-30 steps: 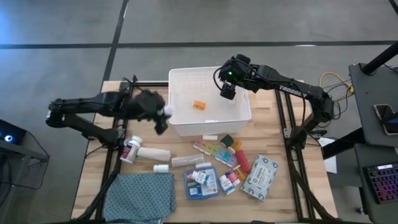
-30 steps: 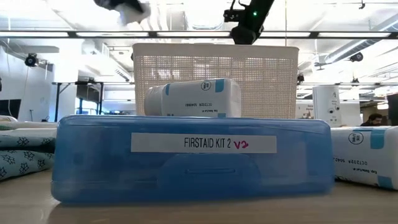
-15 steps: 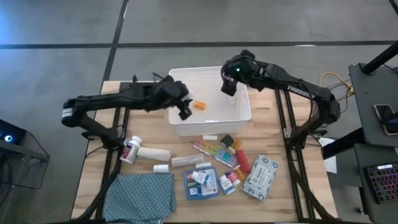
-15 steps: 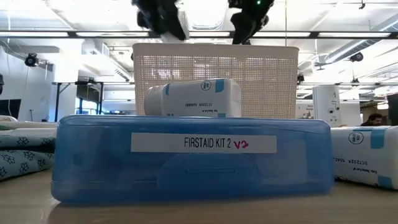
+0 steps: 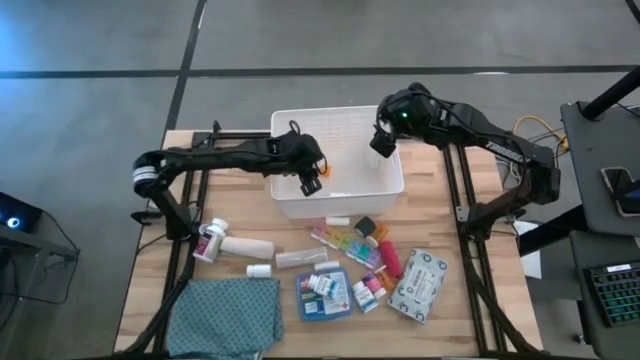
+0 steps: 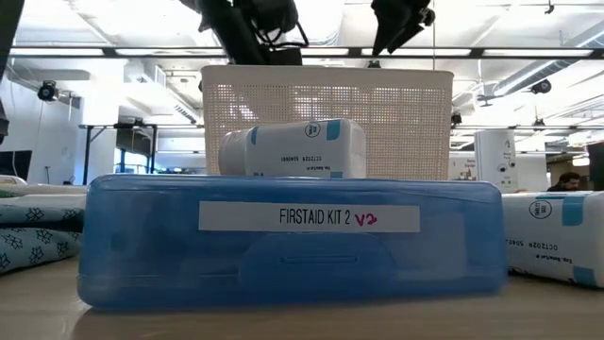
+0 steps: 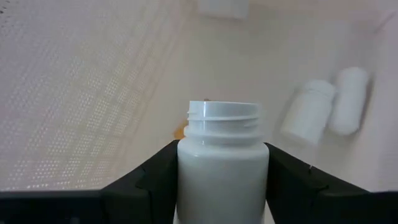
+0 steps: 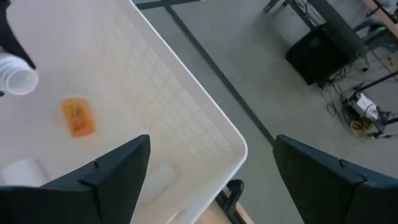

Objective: Pick & place medical supplies in basket/bin
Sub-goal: Put the white medicine bottle into the bin, then put the purple medicine bottle into the bin

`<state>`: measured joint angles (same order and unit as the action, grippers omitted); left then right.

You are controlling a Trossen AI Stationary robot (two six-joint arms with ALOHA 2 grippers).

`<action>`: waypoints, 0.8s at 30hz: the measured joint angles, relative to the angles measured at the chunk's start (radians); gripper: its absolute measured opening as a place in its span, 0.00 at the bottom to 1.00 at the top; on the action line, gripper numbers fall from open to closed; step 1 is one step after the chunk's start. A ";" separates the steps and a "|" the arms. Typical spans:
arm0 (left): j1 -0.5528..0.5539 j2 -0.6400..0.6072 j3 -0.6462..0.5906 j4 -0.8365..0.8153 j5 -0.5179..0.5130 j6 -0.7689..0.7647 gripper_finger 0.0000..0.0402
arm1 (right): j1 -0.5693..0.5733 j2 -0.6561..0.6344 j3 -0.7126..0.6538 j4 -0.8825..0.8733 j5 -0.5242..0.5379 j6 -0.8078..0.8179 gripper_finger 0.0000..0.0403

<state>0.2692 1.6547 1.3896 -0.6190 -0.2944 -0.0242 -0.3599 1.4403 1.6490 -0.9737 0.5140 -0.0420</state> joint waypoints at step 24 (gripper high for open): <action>-0.093 -0.461 0.001 -0.725 0.037 -0.836 0.70 | -0.010 -0.016 -0.127 0.233 -0.055 -0.062 0.82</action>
<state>0.1758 1.1938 1.3907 -1.3440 -0.2575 -0.8603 -0.3696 1.4242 1.5215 -0.7405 0.4593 -0.1043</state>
